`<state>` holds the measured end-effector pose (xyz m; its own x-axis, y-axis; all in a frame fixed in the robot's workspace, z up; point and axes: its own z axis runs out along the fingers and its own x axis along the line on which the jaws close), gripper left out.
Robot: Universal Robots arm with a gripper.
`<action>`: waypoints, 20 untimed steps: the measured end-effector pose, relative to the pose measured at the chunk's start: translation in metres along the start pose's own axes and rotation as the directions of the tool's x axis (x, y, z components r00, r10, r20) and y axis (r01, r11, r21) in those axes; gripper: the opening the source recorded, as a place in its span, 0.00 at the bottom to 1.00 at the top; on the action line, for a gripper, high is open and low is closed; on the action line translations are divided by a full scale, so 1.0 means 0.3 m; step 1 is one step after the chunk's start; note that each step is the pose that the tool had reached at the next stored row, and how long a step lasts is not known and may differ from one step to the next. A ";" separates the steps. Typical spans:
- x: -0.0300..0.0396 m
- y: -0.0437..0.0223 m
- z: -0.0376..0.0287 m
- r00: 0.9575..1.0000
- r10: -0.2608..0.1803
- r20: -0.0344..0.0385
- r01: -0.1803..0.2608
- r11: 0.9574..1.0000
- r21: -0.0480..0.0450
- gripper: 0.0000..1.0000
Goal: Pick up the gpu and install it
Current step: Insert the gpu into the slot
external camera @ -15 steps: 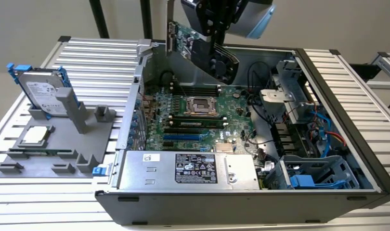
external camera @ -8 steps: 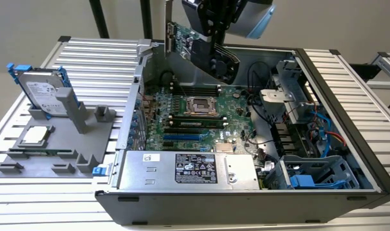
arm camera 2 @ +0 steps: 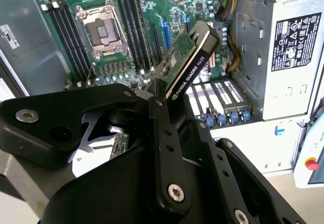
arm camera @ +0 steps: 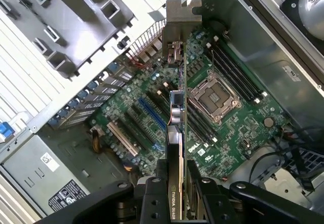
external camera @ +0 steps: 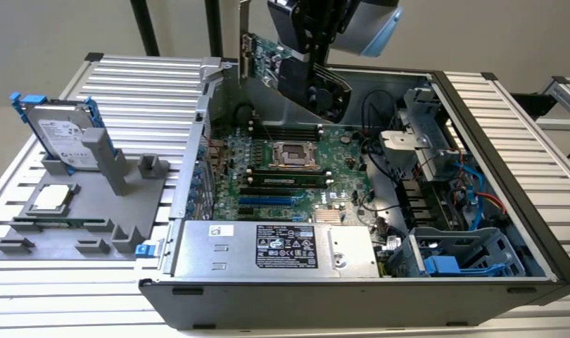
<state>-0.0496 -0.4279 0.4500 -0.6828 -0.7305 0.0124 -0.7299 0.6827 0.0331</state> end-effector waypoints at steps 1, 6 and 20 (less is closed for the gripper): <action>0.000 0.000 0.000 1.000 -0.005 0.000 0.005 1.000 0.000 0.00; 0.000 0.000 0.000 1.000 -0.029 -0.001 0.029 1.000 0.000 0.00; 0.000 0.000 0.000 0.996 -0.092 -0.003 0.092 0.996 0.001 0.00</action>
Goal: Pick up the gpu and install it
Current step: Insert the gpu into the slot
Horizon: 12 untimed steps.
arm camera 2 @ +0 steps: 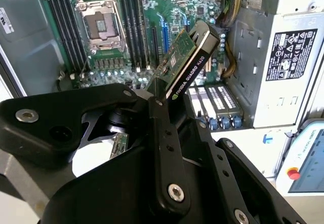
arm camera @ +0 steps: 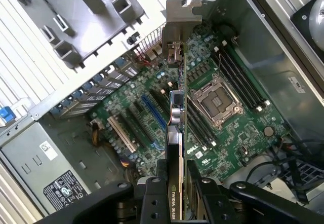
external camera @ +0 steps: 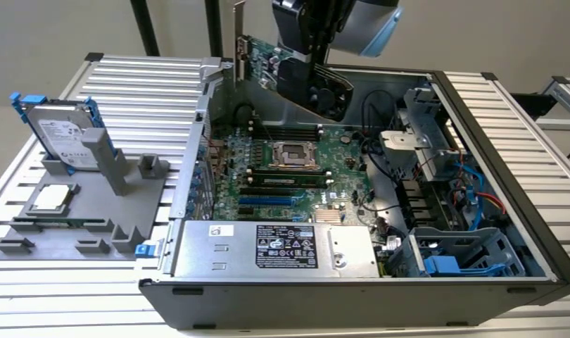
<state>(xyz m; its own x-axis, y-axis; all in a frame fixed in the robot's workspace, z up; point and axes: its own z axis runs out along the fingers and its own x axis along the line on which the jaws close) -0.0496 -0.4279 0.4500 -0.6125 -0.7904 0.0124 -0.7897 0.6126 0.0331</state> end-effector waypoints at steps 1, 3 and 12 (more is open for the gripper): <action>0.000 0.000 0.000 1.000 -0.004 0.000 0.004 1.000 0.000 0.00; 0.000 0.000 0.000 1.000 -0.013 0.000 0.013 1.000 0.000 0.00; 0.000 0.000 0.000 0.997 -0.080 -0.003 0.080 0.997 0.001 0.00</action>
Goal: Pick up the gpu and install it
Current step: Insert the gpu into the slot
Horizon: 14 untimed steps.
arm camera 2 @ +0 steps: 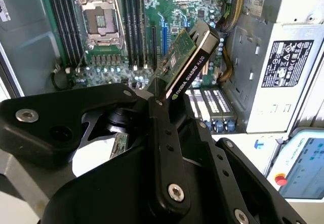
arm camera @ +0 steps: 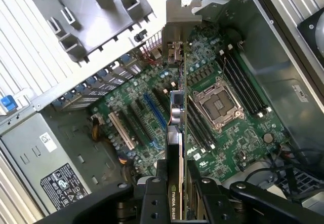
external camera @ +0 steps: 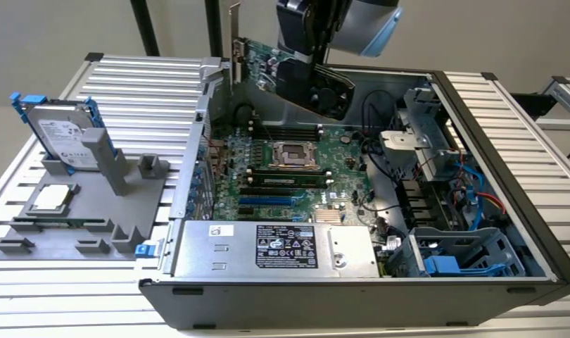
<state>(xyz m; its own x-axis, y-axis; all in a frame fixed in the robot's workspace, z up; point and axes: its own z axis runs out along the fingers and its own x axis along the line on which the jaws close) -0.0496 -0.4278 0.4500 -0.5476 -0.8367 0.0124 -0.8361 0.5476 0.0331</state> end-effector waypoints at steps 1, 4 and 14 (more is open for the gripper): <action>0.000 0.000 0.000 1.000 -0.011 0.000 0.011 1.000 0.000 0.00; 0.000 0.000 0.000 0.999 -0.049 -0.002 0.049 0.999 0.001 0.00; 0.000 0.000 0.000 0.984 -0.179 -0.006 0.179 0.984 0.002 0.00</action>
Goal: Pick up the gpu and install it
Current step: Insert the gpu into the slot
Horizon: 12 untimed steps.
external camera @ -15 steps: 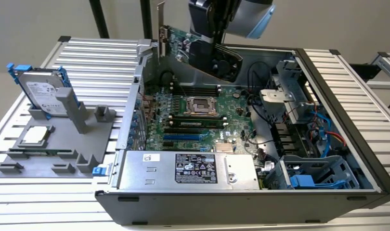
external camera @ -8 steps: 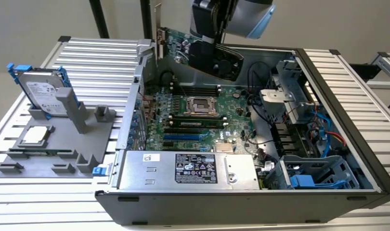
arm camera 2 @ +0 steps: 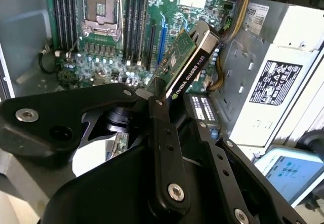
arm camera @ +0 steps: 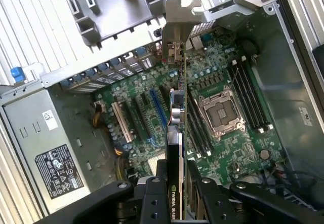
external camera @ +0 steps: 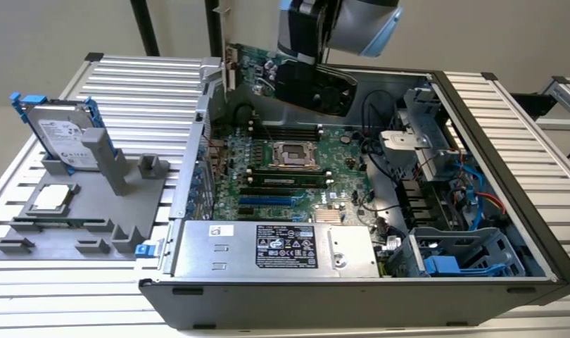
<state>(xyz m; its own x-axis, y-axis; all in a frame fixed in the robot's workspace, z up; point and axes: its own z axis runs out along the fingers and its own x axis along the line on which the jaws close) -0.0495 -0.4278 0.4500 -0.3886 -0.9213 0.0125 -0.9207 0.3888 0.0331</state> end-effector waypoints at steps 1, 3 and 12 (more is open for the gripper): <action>0.000 0.000 0.000 1.000 -0.012 0.000 0.012 1.000 0.000 0.00; 0.000 0.000 0.000 0.999 -0.038 -0.001 0.038 0.999 0.000 0.00; 0.000 0.000 0.000 0.989 -0.151 -0.005 0.151 0.989 0.002 0.00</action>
<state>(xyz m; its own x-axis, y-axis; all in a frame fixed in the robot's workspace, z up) -0.0495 -0.4278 0.4500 -0.2451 -0.9694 0.0125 -0.9689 0.2454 0.0330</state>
